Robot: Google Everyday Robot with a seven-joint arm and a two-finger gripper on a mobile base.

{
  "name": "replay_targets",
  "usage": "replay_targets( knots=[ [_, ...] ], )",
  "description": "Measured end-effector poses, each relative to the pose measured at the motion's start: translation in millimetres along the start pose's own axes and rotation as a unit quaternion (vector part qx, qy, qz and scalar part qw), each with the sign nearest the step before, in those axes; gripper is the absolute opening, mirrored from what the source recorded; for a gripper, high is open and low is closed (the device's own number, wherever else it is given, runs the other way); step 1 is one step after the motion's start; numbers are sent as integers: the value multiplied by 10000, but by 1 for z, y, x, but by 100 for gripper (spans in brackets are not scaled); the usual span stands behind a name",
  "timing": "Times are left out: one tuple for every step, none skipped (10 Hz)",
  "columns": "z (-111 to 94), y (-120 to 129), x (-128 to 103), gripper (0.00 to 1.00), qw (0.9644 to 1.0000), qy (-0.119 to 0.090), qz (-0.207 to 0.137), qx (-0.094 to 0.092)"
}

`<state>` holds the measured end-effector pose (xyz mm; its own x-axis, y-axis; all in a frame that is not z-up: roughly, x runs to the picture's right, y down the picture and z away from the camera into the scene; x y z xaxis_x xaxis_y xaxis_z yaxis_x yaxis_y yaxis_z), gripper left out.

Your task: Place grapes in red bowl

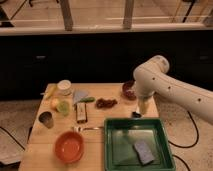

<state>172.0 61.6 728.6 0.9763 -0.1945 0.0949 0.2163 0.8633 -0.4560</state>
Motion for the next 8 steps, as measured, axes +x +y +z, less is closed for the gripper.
replay_targets(
  knots=[
    [2, -6, -11, 80, 9999, -53, -90, 28],
    [5, -13, -23, 80, 9998, -103, -186, 53],
    [7, -16, -25, 80, 9996, -132, -240, 78],
    [9, -20, -28, 80, 9994, -163, -297, 100],
    [11, -24, -33, 80, 9990, -212, -362, 128],
    [14, -25, -33, 80, 9989, -240, -385, 144],
    [16, -29, -36, 80, 9986, -261, -416, 172],
    [18, -33, -45, 80, 9981, -338, -474, 187]
  ],
)
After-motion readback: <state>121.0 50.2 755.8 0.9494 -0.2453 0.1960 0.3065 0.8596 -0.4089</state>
